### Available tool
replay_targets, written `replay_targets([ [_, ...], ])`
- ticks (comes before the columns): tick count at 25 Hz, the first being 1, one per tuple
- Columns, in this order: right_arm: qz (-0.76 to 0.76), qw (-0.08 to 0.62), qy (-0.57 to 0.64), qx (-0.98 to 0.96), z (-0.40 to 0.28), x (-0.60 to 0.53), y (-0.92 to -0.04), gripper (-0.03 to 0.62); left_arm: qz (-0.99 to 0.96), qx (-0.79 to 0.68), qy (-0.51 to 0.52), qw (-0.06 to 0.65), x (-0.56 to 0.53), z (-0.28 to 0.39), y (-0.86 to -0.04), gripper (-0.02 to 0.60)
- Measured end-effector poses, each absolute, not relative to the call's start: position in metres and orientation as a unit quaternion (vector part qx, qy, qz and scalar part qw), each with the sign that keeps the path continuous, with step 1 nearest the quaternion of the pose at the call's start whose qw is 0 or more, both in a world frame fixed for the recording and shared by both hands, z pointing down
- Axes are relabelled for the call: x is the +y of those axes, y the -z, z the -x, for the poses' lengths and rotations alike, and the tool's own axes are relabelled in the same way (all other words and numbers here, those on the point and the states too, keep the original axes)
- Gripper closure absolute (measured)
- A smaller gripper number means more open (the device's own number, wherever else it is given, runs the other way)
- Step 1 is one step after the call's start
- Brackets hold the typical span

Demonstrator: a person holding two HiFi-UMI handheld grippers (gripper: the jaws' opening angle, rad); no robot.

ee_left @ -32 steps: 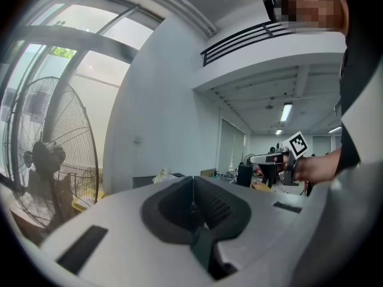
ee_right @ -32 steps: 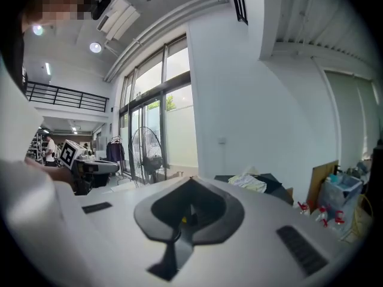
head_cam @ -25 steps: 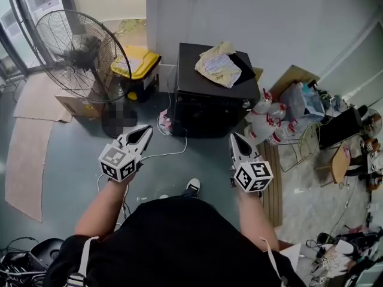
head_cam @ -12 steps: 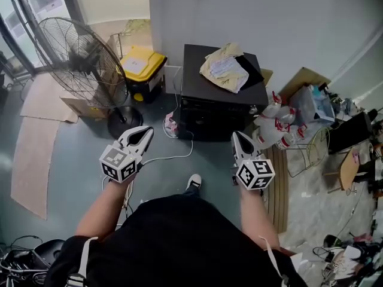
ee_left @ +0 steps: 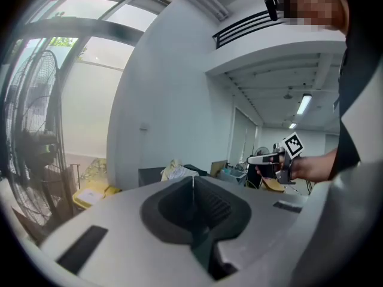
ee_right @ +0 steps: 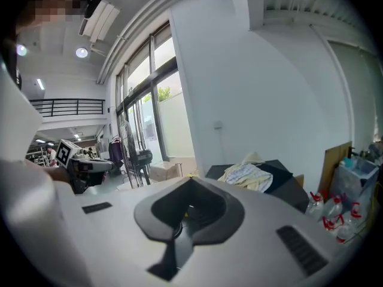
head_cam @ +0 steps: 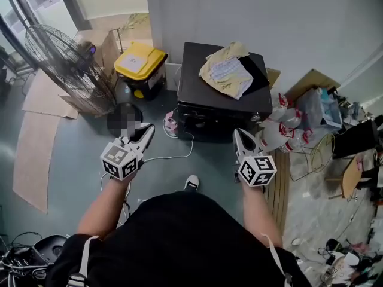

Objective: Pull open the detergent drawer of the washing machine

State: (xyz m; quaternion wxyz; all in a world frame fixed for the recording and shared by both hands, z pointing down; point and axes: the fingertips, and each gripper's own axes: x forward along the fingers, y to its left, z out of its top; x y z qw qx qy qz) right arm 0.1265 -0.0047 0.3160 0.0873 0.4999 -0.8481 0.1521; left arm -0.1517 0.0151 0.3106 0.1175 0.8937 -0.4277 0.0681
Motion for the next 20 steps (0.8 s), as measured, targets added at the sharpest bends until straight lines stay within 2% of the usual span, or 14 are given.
replay_targets([
  [20,-0.454,0.114,-0.189,-0.863,-0.162,-0.116,-0.37,0.594,-0.87,-0.461,-0.09,0.148,-0.079,0.105,-0.345,0.565],
])
